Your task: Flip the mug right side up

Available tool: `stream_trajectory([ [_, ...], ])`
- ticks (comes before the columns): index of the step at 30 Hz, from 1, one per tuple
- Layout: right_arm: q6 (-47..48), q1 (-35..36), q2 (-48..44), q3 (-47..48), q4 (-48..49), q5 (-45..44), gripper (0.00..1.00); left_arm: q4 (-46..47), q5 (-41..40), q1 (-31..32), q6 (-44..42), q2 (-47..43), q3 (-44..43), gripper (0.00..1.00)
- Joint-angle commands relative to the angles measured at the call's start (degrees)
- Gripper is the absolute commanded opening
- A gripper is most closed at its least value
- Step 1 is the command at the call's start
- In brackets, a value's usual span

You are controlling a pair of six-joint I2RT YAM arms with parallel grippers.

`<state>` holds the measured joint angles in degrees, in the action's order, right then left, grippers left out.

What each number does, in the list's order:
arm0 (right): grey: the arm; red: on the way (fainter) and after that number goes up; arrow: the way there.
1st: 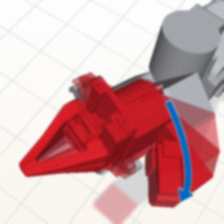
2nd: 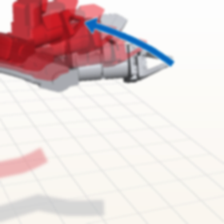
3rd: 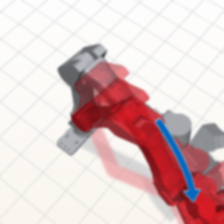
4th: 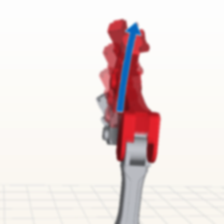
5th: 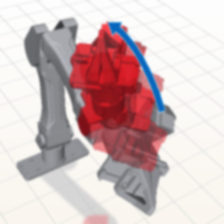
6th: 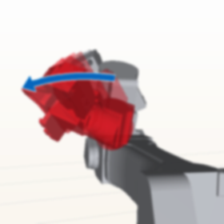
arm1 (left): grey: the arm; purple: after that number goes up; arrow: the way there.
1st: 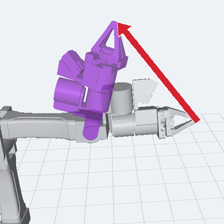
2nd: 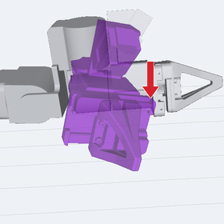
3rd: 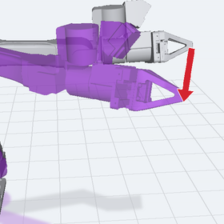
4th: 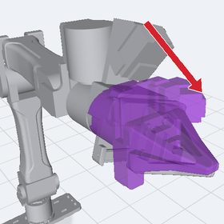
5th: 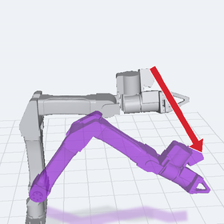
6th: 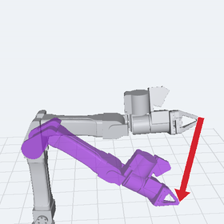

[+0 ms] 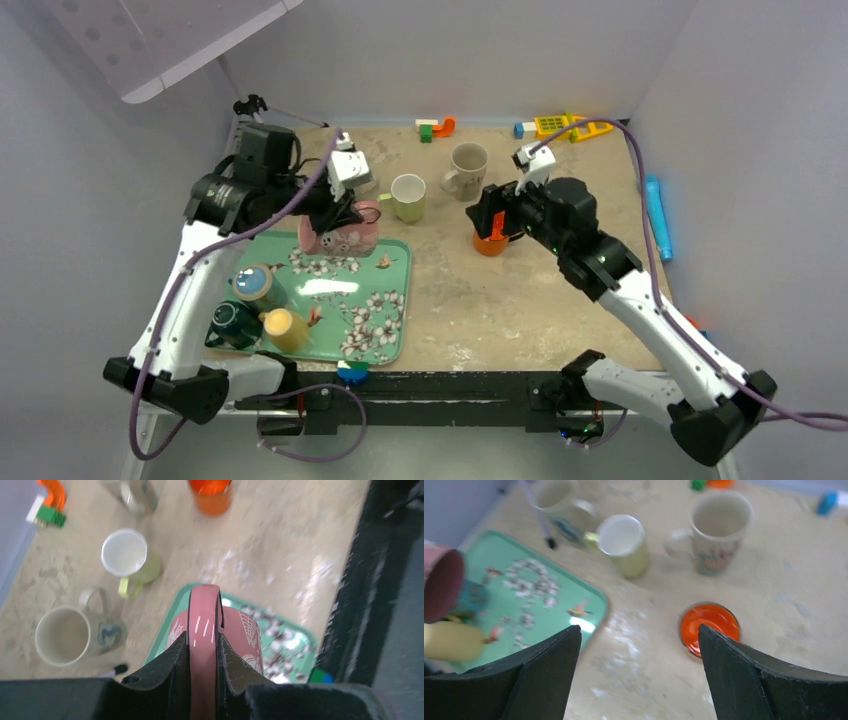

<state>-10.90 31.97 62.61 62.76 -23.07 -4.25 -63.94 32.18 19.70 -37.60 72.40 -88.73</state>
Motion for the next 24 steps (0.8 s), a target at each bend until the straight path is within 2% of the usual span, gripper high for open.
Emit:
stream_trajectory([
  [1,-2.85,5.99,-9.81,-8.14,26.41,17.06,0.92,3.05,24.03,-0.81,20.68,-4.57,-7.21,0.00],
  [5,-10.09,10.23,-11.25,-14.49,47.60,29.28,0.92,12.59,31.64,-0.82,32.55,-7.56,-6.41,0.00],
  [9,-11.04,15.55,-6.34,-13.16,52.24,32.43,0.88,15.24,32.10,-0.72,37.07,-7.50,-7.70,0.00],
  [13,-13.31,17.59,-3.44,-12.66,59.45,41.59,0.85,16.42,30.76,-0.63,37.09,-7.53,-7.17,0.00],
  [21,-11.22,18.84,-1.21,-9.99,57.30,46.78,0.80,17.30,30.80,-0.46,38.55,-7.39,-6.99,0.00],
  [23,-6.73,18.84,-2.17,-8.67,51.78,45.87,0.80,16.95,31.07,-0.46,37.97,-7.63,-7.03,0.00],
  [24,-2.73,18.84,-2.87,-7.44,45.80,43.17,0.81,16.25,30.90,-0.46,36.91,-7.87,-7.34,0.00],
])
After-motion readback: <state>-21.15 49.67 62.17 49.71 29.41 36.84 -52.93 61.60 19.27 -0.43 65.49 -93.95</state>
